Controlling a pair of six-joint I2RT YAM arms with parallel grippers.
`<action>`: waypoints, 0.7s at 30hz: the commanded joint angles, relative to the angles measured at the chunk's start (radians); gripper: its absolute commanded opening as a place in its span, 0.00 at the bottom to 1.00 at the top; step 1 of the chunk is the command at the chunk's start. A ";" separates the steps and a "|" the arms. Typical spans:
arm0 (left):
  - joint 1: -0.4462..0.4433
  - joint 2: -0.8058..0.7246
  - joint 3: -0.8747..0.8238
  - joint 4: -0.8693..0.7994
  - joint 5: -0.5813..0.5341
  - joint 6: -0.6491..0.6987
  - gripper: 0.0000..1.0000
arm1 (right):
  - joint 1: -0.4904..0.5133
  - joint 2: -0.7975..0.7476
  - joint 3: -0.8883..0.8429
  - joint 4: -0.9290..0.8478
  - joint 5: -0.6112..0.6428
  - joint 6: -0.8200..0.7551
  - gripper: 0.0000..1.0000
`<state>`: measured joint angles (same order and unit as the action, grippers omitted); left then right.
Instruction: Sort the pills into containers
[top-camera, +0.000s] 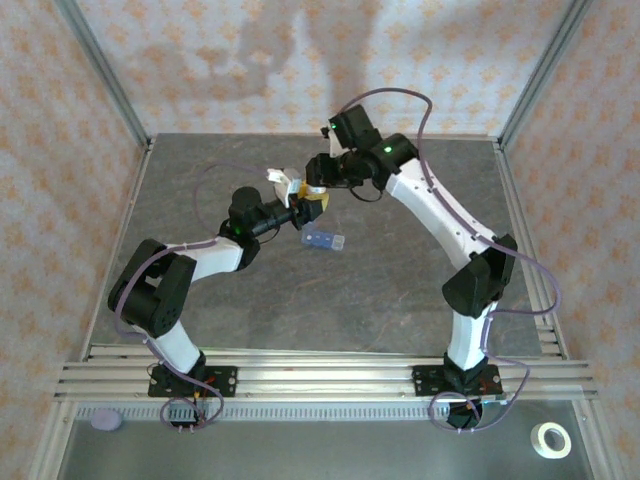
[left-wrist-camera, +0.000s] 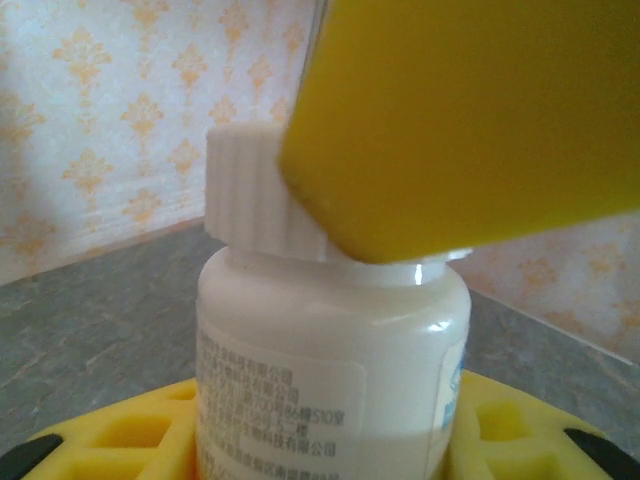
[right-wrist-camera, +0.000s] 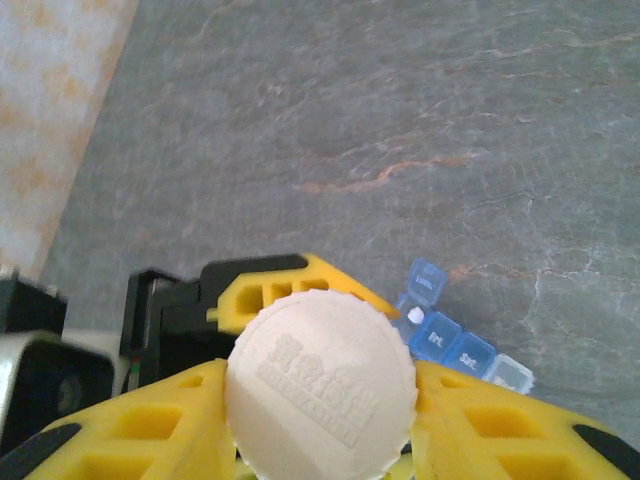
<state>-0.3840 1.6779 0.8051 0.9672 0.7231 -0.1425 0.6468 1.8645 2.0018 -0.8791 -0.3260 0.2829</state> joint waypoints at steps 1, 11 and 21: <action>-0.010 -0.030 0.016 0.126 -0.034 0.055 0.00 | 0.062 -0.011 -0.086 0.130 0.069 0.211 0.44; -0.009 -0.017 -0.001 0.148 -0.057 0.063 0.00 | 0.022 -0.032 -0.003 0.088 0.039 0.164 0.61; 0.001 -0.023 -0.001 0.145 -0.016 0.056 0.00 | -0.070 -0.180 -0.075 -0.029 -0.175 -0.175 0.80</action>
<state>-0.3798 1.6775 0.7902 1.0534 0.6743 -0.1032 0.5961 1.7489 1.9488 -0.8501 -0.4072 0.2592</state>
